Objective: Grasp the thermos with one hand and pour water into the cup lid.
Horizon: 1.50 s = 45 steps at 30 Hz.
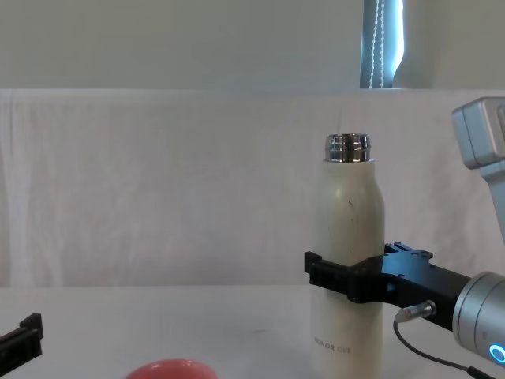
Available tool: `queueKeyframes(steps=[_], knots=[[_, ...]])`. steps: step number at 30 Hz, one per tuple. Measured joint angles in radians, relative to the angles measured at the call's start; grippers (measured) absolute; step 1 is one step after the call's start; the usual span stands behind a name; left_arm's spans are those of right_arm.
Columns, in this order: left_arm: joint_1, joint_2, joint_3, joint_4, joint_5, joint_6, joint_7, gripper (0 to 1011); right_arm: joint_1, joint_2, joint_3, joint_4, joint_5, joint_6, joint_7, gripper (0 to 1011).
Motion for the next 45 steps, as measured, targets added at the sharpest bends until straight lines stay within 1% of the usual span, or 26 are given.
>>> queueKeyframes(steps=[14,21,45], knots=[[0.000,0.000,0.000,0.000,0.000,0.000,0.000,1001,0.025,-0.024,0.001,0.074,-0.007,-0.032,-0.005,947],[0.000,0.000,0.000,0.000,0.000,0.000,0.000,1001,0.031,-0.029,0.003,0.094,-0.012,-0.042,-0.005,947],[0.000,0.000,0.000,0.000,0.000,0.000,0.000,1001,0.033,-0.033,0.005,0.106,-0.015,-0.038,0.005,947]])
